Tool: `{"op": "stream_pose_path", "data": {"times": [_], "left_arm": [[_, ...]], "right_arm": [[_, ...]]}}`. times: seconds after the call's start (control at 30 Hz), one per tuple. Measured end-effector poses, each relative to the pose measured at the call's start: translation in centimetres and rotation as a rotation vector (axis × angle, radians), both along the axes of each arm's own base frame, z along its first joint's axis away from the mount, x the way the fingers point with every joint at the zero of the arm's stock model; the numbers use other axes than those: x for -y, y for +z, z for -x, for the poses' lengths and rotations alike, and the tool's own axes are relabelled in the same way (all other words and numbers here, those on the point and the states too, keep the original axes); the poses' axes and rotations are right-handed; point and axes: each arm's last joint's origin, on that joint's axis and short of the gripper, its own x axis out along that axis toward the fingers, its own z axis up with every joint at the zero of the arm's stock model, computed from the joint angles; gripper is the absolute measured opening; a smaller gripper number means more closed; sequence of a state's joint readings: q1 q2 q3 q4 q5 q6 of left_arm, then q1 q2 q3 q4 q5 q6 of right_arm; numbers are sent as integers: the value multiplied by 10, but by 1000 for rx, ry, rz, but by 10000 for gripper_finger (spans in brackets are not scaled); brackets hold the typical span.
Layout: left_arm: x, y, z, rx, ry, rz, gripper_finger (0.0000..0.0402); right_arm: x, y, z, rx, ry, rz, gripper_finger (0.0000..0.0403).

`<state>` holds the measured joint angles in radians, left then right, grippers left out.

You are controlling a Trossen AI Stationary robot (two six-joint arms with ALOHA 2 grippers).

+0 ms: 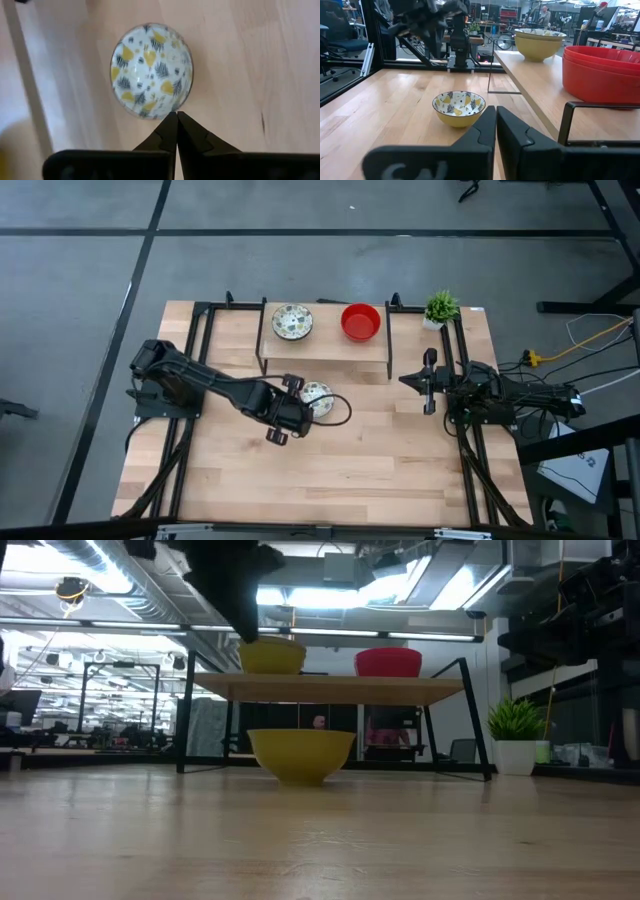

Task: Pick & Place Mini bowls
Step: Stack the white patterned bowl on top of the white patterned bowls on the shelf

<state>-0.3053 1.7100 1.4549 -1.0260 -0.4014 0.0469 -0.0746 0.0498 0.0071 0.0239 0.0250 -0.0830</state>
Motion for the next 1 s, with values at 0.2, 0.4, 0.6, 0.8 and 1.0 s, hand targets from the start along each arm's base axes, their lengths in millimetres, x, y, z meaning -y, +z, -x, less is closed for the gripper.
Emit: {"op": "stream_pose_path", "data": {"times": [0.2,0.4,0.6,0.8,1.0], "left_arm": [[3,-26,-1,61,43,36,16],[10,-42,1,92,30,29,34],[19,-44,5,100,9,-7,63],[22,-52,1,96,4,-9,96],[20,-69,-11,70,-26,-34,116]], "right_arm": [[0,0,0,1,0,0,17],[0,0,0,0,0,0,17],[0,0,0,0,0,0,17],[0,0,0,0,0,0,17],[0,0,0,0,0,0,17]]}}
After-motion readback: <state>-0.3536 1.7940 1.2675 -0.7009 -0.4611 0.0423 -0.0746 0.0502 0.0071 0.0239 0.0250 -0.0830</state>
